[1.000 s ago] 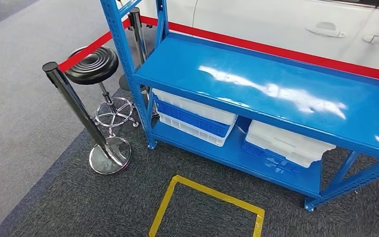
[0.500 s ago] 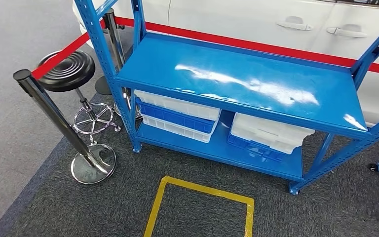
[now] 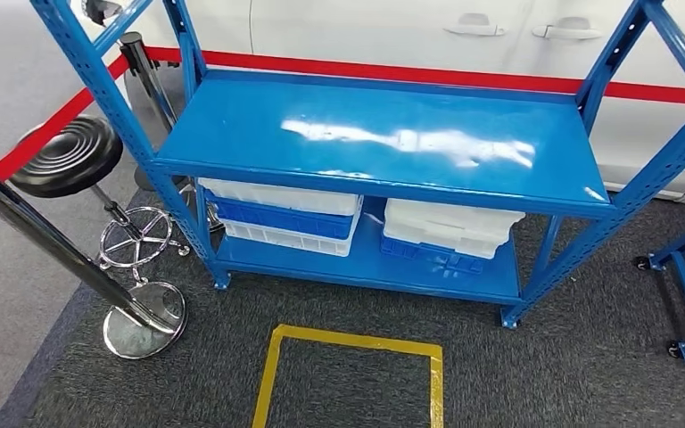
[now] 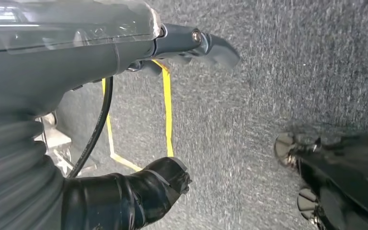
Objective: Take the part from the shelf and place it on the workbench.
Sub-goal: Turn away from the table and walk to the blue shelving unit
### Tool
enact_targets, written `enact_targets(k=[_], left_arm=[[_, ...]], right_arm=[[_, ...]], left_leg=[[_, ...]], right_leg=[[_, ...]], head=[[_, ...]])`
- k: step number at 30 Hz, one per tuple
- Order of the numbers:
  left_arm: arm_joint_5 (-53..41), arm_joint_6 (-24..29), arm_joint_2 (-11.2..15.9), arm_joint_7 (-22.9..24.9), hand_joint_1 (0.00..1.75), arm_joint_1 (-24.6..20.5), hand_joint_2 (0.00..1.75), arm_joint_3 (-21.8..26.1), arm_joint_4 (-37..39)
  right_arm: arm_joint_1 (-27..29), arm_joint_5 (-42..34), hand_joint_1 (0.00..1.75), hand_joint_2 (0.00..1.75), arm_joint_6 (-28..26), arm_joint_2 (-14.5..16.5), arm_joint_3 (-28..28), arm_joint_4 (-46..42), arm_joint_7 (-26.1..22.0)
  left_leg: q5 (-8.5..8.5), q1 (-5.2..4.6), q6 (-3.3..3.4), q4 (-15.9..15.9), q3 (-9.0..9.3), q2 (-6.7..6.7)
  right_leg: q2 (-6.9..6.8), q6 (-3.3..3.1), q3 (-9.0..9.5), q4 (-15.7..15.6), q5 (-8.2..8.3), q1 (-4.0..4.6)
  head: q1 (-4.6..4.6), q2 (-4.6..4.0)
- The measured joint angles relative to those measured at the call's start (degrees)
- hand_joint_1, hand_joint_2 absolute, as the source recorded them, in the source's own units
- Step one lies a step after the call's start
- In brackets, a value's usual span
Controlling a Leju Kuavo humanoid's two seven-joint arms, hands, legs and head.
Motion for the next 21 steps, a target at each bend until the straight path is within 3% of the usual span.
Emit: enact_targets(k=[1,2,4,6,8,10,12,14,15,16,17,19,21], left_arm=[[0.0,0.0,0.0,0.0,0.00,0.0,1.75,0.0,0.0],[0.0,0.0,0.0,-0.1,0.00,0.1,1.75,0.0,0.0],[0.1,-0.1,0.0,-0.3,0.00,0.2,1.75,0.0,0.1],[0.4,-0.2,0.0,-0.7,0.00,0.3,1.75,0.0,0.1],[0.7,-0.3,0.0,-0.8,0.00,0.2,1.75,0.0,0.2],[1.0,-0.3,0.0,-0.9,0.00,0.0,1.75,0.0,0.2],[1.3,-0.2,0.0,-0.9,0.00,0.0,1.75,0.0,0.2],[1.6,0.0,-0.1,-0.7,0.00,0.1,1.75,0.0,0.2],[1.7,0.1,-0.1,-0.5,0.00,0.2,1.75,0.0,0.2],[1.7,0.2,-0.1,-0.4,0.00,0.2,1.75,0.0,0.2],[1.6,0.3,-0.1,-0.4,0.00,0.2,1.75,0.0,0.2],[1.4,0.4,-0.3,-0.4,0.00,0.1,1.75,-0.1,0.2],[1.3,0.4,-0.4,-0.4,0.00,0.0,1.75,-0.2,0.2]], right_arm=[[0.0,0.0,0.00,0.00,0.0,0.0,0.0,0.0,0.0],[0.0,0.0,0.00,0.00,0.0,0.0,0.0,0.0,0.0],[0.0,0.2,0.00,0.00,0.4,0.0,0.0,0.0,-0.6],[-0.1,0.7,0.00,0.00,0.8,0.0,0.0,0.0,-1.3],[-0.1,1.0,0.00,0.00,1.0,0.0,0.0,0.0,-1.5],[0.0,1.1,0.00,0.00,1.2,0.0,0.0,0.0,-1.5],[0.0,1.2,0.00,0.00,1.5,0.0,0.0,0.0,-1.5],[-0.1,1.2,0.00,0.00,2.1,0.0,0.0,0.0,-1.5],[-0.2,1.3,0.00,0.00,2.2,0.0,0.0,0.0,-1.5],[-0.1,1.3,0.00,0.00,2.2,0.0,0.0,0.0,-1.5],[-0.1,1.4,0.00,0.00,2.0,0.0,0.0,0.0,-1.5],[0.0,1.5,0.00,0.00,1.5,-0.1,0.0,0.0,-1.3],[0.0,1.3,0.00,0.00,1.0,-0.1,0.0,-0.1,-1.0]], left_leg=[[-0.08,0.04,-0.14,1.9,-1.16,-0.14],[1.10,0.09,-0.20,1.7,-1.31,-0.19],[5.85,0.27,-0.11,-4.9,1.16,-0.94],[8.66,0.34,0.16,-11.6,3.78,-2.75],[8.63,0.18,0.51,-13.2,4.37,-3.53],[8.91,0.26,1.26,-13.6,4.58,-2.56],[9.31,0.47,2.18,-14.2,4.79,-1.28],[9.35,0.40,2.64,-14.4,4.73,0.08],[9.29,0.35,2.69,-14.3,4.64,0.75],[9.20,0.31,2.72,-14.3,4.60,1.43],[9.10,0.31,2.67,-14.3,4.60,2.04],[8.81,0.30,2.41,-14.3,4.90,3.03],[8.41,0.08,1.83,-14.2,5.39,3.85]], right_leg=[[0.56,-0.01,0.02,0.0,-0.04,0.02],[1.20,0.03,0.09,0.1,-0.08,0.02],[2.55,0.31,0.25,0.4,-0.32,-0.02],[3.63,0.89,0.03,1.0,-0.66,0.09],[4.41,1.53,-0.43,1.4,-0.76,0.07],[4.73,2.21,-0.64,1.5,-0.78,-0.05],[2.80,2.72,-1.86,4.1,-2.60,-0.01],[0.34,3.11,-5.21,10.9,-6.35,-0.13],[-0.15,3.32,-6.98,14.5,-7.79,-0.23],[-0.42,3.49,-8.13,16.8,-8.32,-0.32],[-0.62,3.59,-8.23,17.1,-7.73,-0.40],[-1.59,3.54,-5.05,11.1,-4.14,-0.51],[-3.33,2.99,-1.25,3.8,-1.51,-0.23]], head=[[-0.01,0.00],[0.00,0.00],[0.00,0.00],[0.01,0.00],[0.03,0.00],[0.04,0.00],[0.16,0.00],[0.28,0.00],[0.28,0.00],[0.28,0.00],[0.28,0.00],[0.28,-0.01],[0.27,-0.01]])
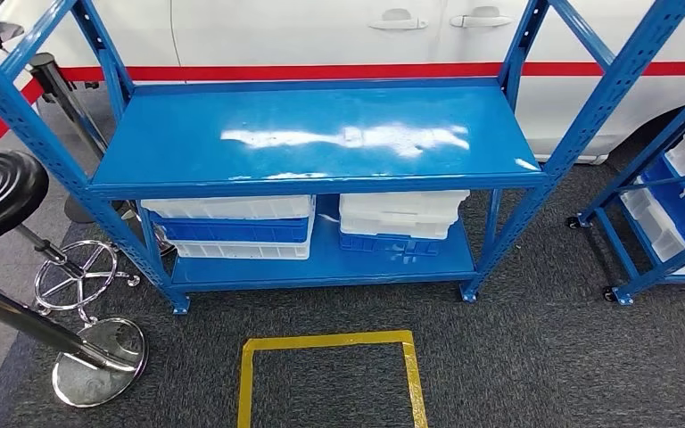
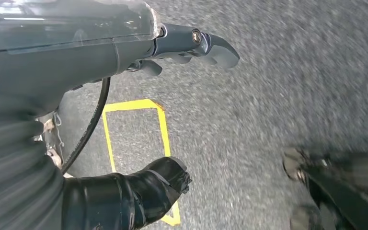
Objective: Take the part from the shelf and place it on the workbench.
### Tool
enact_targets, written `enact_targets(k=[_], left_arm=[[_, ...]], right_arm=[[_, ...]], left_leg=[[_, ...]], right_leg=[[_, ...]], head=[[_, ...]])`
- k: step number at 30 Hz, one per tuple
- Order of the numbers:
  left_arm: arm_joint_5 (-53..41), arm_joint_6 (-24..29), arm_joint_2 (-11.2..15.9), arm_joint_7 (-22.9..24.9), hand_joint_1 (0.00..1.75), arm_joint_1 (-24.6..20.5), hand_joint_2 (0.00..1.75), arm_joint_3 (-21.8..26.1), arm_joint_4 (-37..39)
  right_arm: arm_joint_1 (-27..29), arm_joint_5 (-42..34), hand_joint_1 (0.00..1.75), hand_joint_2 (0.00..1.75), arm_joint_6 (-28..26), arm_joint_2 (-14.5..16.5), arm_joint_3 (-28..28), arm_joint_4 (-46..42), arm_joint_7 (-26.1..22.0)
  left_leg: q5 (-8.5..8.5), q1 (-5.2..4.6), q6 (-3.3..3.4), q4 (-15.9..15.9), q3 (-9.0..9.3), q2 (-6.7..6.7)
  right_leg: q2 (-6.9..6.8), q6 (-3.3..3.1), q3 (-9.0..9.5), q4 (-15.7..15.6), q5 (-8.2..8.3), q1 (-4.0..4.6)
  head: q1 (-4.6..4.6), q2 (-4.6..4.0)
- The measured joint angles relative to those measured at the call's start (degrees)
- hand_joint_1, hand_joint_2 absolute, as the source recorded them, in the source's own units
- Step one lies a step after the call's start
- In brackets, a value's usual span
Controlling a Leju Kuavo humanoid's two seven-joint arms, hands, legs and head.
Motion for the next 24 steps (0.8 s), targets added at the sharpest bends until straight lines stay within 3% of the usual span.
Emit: enact_targets(k=[1,4,5,9,10,13,14,16,18,20,22,24], left_arm=[[0.0,0.0,-0.1,0.0,0.00,0.0,1.75,0.0,0.0],[0.2,-0.4,-0.2,-0.2,0.00,-0.2,1.75,-0.1,0.0],[0.2,-0.6,-0.3,-0.2,0.00,-0.2,1.75,-0.1,0.0],[0.3,-1.6,-0.4,0.5,0.00,-0.2,1.75,0.3,0.0],[0.0,-1.9,-0.4,0.9,0.00,-0.2,1.75,0.8,-0.1],[-1.8,-2.5,-0.6,1.5,0.00,0.0,1.75,2.9,-0.4],[-2.5,-2.5,-0.7,1.7,0.00,0.1,1.75,3.6,-0.6],[-4.0,-2.7,-0.8,1.9,0.00,0.3,1.75,5.2,-1.0],[-5.4,-2.7,-1.0,2.0,0.00,0.5,1.75,6.8,-1.5],[-6.8,-2.8,-1.1,2.2,0.00,0.8,0.87,8.4,-2.1],[-8.2,-2.9,-1.2,2.3,0.00,1.0,0.00,10.1,-2.7],[-9.2,-3.0,-1.3,2.5,0.00,1.2,0.00,11.3,-3.1]], right_arm=[[0.0,-0.4,0.00,0.00,-0.2,0.0,0.0,0.0,0.1],[0.1,-2.0,0.00,1.31,-0.1,0.0,0.0,-0.1,0.2],[0.2,-2.5,0.00,1.75,0.1,0.0,0.0,-0.2,0.1],[0.2,-6.3,0.00,1.75,0.5,-0.1,0.1,-0.2,3.5],[0.2,-7.8,0.00,1.75,0.3,-0.1,0.2,-0.1,4.9],[0.1,-12.0,0.00,1.75,-1.2,-0.4,0.8,0.5,6.7],[0.0,-13.2,0.00,1.75,-1.8,-0.6,1.2,0.7,6.8],[0.0,-15.4,0.00,1.75,-3.1,-1.0,2.5,1.2,7.0],[0.0,-17.5,0.00,0.87,-4.3,-1.6,4.2,1.7,7.2],[0.0,-19.7,0.00,0.00,-5.6,-2.2,6.2,2.3,7.3],[0.1,-21.9,0.00,0.00,-6.8,-2.7,8.5,2.9,7.4],[0.1,-23.4,0.00,0.00,-7.7,-3.1,10.2,3.4,7.5]], left_leg=[[-0.18,-0.11,-0.35,0.1,0.22,0.34],[-0.37,-0.10,-1.34,-0.3,0.89,1.08],[-0.26,-0.11,-1.31,-0.5,1.13,0.98],[0.33,-0.24,2.17,-1.4,1.46,0.37],[0.40,-0.25,2.36,-1.5,1.48,0.32],[0.48,-0.13,2.08,-1.6,1.54,0.20],[0.51,-0.06,1.73,-1.7,1.54,0.17],[0.51,0.12,0.30,-1.8,1.56,0.11],[0.45,0.28,-1.11,-1.9,1.57,0.07],[0.42,0.32,-1.51,-1.9,1.57,0.05],[0.42,0.29,-1.54,-1.8,1.57,0.05],[0.42,0.26,-1.54,-1.8,1.56,0.05]], right_leg=[[-0.53,-0.35,0.94,-1.9,0.44,0.21],[0.21,-1.27,1.20,-2.6,0.49,0.51],[0.47,-1.40,1.46,-3.0,0.69,0.46],[0.81,-1.55,2.10,-3.9,1.19,0.33],[0.79,-1.67,2.12,-3.9,1.13,0.38],[0.70,-1.97,2.16,-3.8,0.94,0.56],[0.66,-2.03,2.15,-3.8,0.90,0.62],[0.56,-2.13,2.07,-3.6,0.84,0.72],[0.48,-2.19,2.00,-3.5,0.79,0.78],[0.45,-2.20,1.99,-3.4,0.79,0.77],[0.45,-2.19,2.02,-3.4,0.79,0.73],[0.45,-2.19,2.05,-3.4,0.80,0.70]], head=[[-0.01,0.01],[-0.02,0.00],[-0.02,0.01],[-0.12,0.01],[-0.12,0.01],[-0.13,0.01],[-0.13,0.01],[-0.12,0.01],[-0.12,0.01],[-0.12,0.01],[-0.12,0.01],[-0.12,0.01]])
